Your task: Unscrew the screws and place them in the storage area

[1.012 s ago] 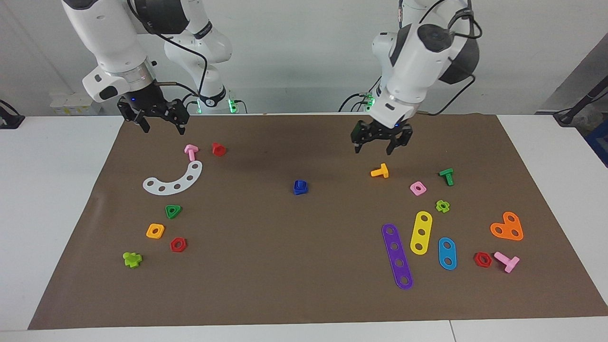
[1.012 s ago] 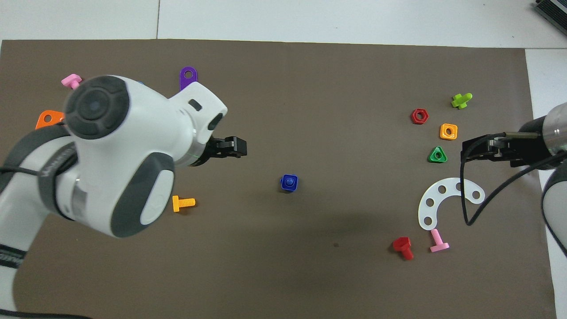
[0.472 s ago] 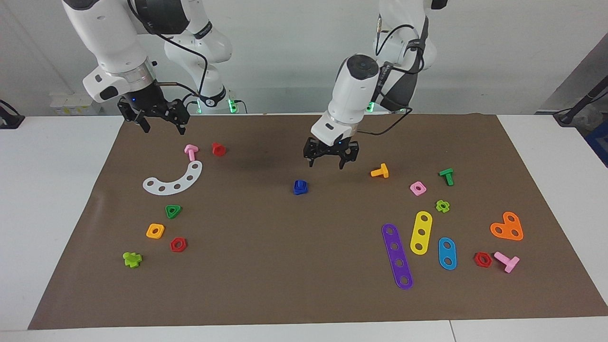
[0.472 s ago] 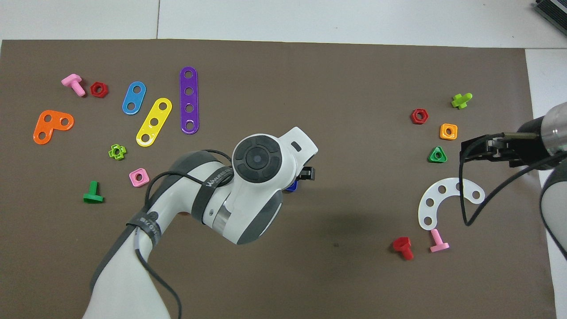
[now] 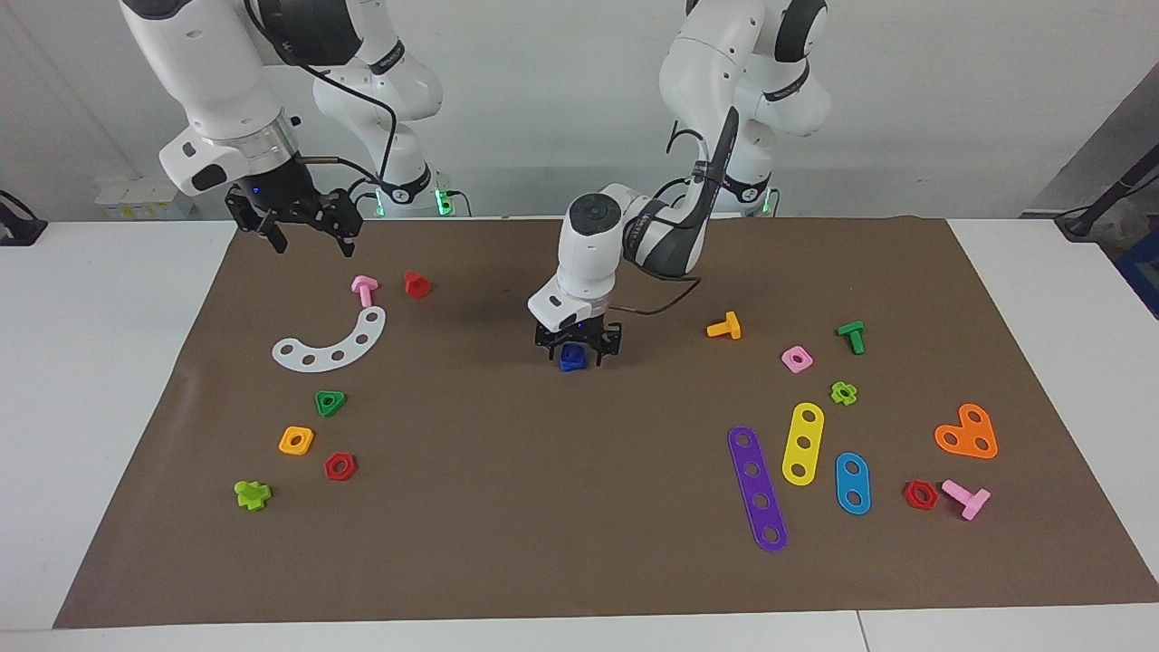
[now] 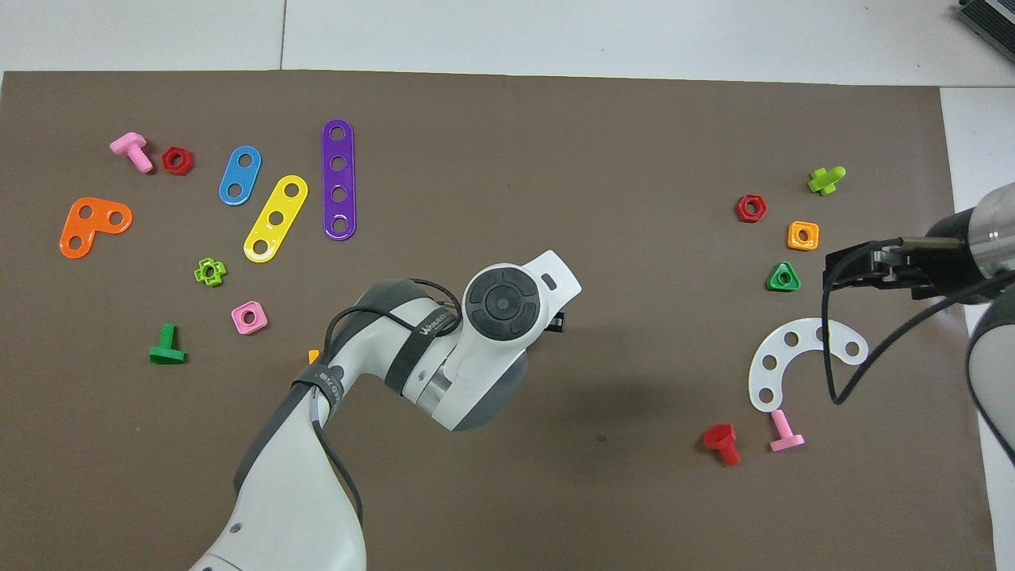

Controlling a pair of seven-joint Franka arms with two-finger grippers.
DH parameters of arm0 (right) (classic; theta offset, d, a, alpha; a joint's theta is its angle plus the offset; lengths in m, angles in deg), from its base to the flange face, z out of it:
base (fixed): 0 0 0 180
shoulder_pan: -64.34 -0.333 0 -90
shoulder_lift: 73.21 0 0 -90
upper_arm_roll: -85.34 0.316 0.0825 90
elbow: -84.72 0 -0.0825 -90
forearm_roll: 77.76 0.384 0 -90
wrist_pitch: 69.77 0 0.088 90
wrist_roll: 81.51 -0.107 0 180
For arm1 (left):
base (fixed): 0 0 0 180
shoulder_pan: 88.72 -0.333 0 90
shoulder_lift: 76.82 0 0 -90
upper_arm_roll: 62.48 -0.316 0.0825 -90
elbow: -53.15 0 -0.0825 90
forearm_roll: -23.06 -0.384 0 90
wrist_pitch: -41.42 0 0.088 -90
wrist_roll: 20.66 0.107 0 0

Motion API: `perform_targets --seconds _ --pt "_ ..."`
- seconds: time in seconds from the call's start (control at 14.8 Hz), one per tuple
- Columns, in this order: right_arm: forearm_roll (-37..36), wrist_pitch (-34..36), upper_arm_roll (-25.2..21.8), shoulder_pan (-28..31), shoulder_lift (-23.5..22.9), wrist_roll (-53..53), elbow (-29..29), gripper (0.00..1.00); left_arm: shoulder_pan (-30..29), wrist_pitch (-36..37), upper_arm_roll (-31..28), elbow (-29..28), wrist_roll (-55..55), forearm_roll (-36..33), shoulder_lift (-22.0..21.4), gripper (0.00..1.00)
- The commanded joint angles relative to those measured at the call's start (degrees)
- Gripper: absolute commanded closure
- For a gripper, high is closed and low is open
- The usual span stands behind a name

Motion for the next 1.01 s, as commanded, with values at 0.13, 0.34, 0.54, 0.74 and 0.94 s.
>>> perform_targets --seconds 0.13,0.34,0.54,0.74,0.94 --pt "0.66 0.01 0.43 0.88 1.27 1.81 -1.24 0.0 1.86 -0.27 -1.14 -1.82 -0.21 -1.44 -1.14 0.38" --pt "0.57 -0.07 0.43 0.88 1.18 1.81 -1.24 0.0 1.69 1.4 -1.14 -1.03 -0.13 -1.35 -1.22 0.63" --pt "0.57 -0.34 0.34 1.14 1.18 1.81 -1.24 0.0 0.81 7.18 -1.14 3.52 -0.04 -1.27 -0.96 0.87" --pt "0.57 -0.78 0.43 1.06 1.18 1.72 -1.32 0.0 0.63 15.96 -1.58 12.12 -1.26 -0.21 1.32 0.93" --pt "0.57 -1.48 1.04 0.27 1.18 0.93 -1.68 0.0 -4.0 24.84 -1.76 19.44 -1.71 0.05 2.47 0.93"
